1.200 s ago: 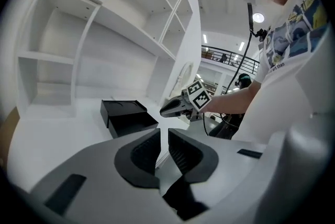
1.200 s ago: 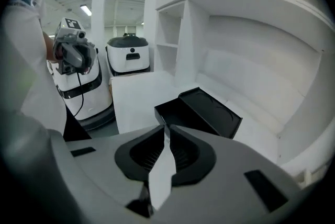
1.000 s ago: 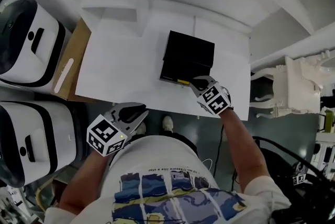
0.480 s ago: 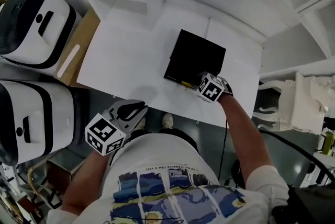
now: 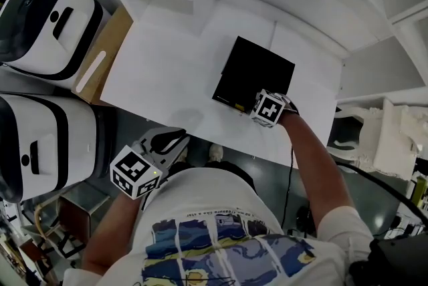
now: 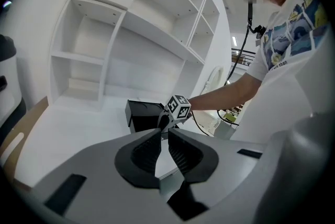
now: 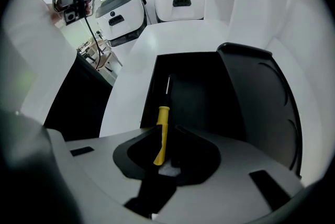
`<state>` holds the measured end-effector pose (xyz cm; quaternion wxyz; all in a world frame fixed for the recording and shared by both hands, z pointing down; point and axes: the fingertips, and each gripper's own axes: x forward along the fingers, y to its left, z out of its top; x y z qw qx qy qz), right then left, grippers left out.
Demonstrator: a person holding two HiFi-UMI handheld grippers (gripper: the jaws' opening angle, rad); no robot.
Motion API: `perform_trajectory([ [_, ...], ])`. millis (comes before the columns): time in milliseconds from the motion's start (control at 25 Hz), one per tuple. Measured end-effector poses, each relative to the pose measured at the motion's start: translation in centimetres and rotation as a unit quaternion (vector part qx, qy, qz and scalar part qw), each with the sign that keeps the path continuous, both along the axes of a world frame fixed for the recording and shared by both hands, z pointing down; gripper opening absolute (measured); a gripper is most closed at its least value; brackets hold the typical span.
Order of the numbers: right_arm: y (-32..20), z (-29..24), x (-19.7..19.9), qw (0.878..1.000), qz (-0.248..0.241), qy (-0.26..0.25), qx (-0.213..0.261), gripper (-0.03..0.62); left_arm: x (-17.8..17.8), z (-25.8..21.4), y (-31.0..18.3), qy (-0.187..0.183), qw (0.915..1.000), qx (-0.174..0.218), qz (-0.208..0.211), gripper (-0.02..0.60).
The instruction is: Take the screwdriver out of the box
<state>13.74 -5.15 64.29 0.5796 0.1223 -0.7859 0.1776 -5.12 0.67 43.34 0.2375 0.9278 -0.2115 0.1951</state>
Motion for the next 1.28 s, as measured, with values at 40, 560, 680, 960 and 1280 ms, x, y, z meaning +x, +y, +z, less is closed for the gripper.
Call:
perform_trajectory([
  [40, -0.2, 0.2, 0.0, 1.0, -0.004, 0.002, -0.002, 0.085, 0.0, 0.0, 0.0, -0.001, 1.0, 0.0, -0.001, 0.035],
  [560, -1.1, 0.0, 0.5, 0.999, 0.02, 0.013, 0.035, 0.107, -0.1, 0.1, -0.5, -0.007, 0.9999, 0.0, -0.01, 0.035],
  [680, -0.1, 0.4, -0.1, 1.0, 0.011, -0.007, 0.002, 0.098, 0.2, 0.1, -0.5, -0.009, 0.9999, -0.002, -0.005, 0.035],
  [960, -1.6, 1.2, 0.2, 1.0, 0.025, -0.003, 0.011, 0.098, 0.4, 0.2, -0.6, -0.02, 0.9998, -0.002, 0.003, 0.035],
  [1280, -1.7, 0.5, -0.9, 0.995, 0.085, -0.058, 0.001, 0.089, 0.0, 0.5, -0.5, -0.024, 0.9997, -0.006, 0.002, 0.035],
])
